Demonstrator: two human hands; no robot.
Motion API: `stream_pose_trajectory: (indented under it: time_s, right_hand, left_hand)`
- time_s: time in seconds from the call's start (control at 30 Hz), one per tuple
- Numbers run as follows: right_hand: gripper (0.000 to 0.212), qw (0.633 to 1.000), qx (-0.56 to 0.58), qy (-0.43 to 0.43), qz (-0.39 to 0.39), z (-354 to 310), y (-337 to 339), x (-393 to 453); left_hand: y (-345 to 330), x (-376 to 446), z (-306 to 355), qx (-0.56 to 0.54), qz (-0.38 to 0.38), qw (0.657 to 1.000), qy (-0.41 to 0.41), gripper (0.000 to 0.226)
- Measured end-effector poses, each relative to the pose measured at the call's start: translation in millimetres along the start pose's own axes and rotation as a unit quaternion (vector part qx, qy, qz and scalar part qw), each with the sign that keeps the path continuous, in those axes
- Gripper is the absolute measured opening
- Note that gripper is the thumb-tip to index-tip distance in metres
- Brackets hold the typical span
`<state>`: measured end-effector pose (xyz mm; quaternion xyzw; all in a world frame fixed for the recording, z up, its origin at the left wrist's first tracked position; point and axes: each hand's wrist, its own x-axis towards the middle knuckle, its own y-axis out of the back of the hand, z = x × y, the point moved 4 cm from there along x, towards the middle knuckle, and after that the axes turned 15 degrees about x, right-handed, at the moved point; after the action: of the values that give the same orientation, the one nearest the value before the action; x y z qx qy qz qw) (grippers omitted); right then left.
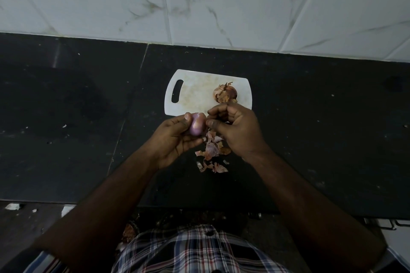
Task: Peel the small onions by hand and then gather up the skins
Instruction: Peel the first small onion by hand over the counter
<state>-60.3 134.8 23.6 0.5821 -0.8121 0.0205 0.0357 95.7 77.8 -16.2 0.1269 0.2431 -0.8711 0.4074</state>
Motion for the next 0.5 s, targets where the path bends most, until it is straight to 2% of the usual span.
stream_pose_trajectory:
  time_s: [0.1, 0.17, 0.27, 0.37, 0.5]
  right_hand:
    - [0.023, 1.000, -0.013, -0.014, 0.012, 0.7, 1.9, 2.2]
    - [0.029, 0.999, -0.027, -0.024, -0.003, 1.6, 0.6, 2.5]
    - [0.029, 0.999, -0.037, 0.000, 0.002, 1.3, -3.2, 0.3]
    - [0.026, 0.999, -0.041, 0.018, 0.030, 2.6, -5.7, -1.7]
    - [0.027, 1.000, 0.005, -0.016, -0.016, 5.7, -11.1, -8.2]
  left_hand:
    - [1.9, 0.5, 1.7, -0.005, 0.000, 1.000, 0.012, 0.042]
    - [0.4, 0.4, 1.5, -0.004, -0.009, 1.000, 0.021, 0.047]
    - [-3.5, -0.1, 1.4, -0.002, -0.011, 1.000, 0.021, 0.044]
    - [-4.8, 0.5, 0.7, 0.000, 0.010, 1.000, 0.019, 0.044]
    - [-0.6, 3.7, -1.4, 0.002, 0.065, 0.998, 0.021, 0.044]
